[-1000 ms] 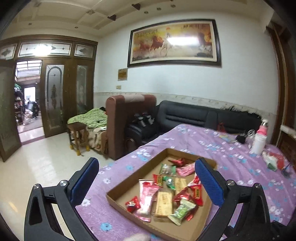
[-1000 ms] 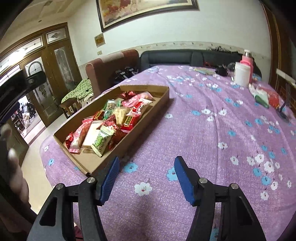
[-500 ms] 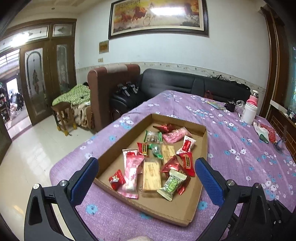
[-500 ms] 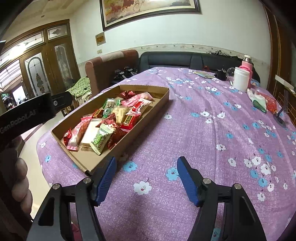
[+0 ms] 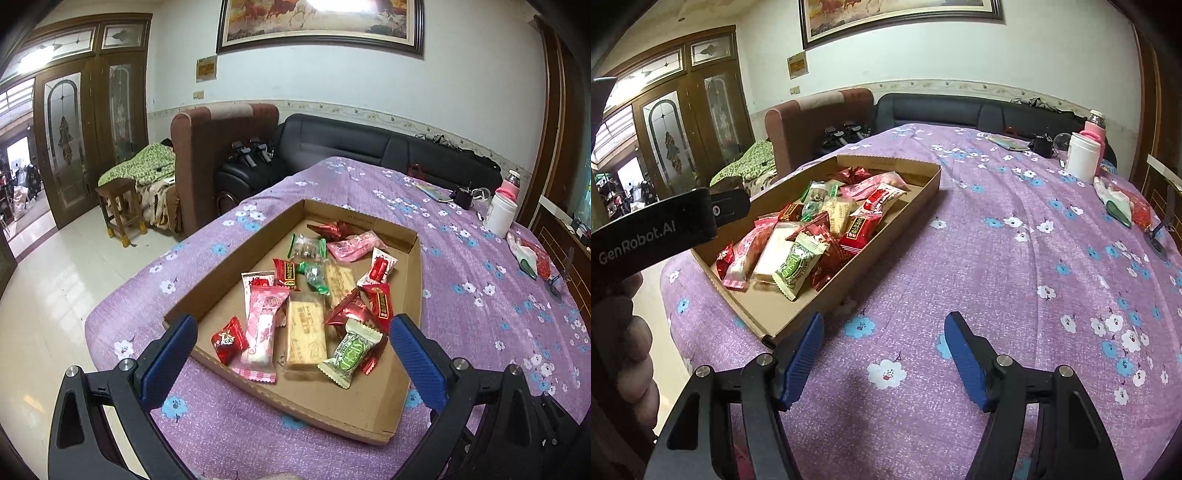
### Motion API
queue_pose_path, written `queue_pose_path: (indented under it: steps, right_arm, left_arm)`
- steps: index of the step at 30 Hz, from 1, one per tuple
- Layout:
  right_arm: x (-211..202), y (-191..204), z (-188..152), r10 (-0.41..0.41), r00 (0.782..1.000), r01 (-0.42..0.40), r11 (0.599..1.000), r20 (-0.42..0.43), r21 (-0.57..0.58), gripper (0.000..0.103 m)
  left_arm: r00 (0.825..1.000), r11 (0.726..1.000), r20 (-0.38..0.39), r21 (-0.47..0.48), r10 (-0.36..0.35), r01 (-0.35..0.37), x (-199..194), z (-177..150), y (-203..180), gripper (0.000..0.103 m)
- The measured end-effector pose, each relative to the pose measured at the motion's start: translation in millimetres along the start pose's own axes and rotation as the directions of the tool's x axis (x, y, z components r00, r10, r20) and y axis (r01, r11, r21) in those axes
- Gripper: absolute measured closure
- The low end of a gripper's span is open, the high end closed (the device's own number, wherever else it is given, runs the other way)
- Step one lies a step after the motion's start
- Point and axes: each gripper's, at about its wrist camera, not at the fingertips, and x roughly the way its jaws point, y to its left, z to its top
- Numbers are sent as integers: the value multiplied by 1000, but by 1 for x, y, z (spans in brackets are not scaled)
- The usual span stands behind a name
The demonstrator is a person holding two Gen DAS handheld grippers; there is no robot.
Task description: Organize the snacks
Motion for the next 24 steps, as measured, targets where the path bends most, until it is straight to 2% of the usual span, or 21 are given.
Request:
queue_pose_path:
  steps: [14,24]
  right_arm:
    - [5,14,20,-3,1000,3,999,-5,-50,28]
    - [-1,3,21,-1,1000,2,1000,20,-27,28]
  left_arm:
    - [1000,1000,-24,-5,6,-6,4,-2,5,0]
    - [999,999,-37,33,-17,18,-2,1,-5,0]
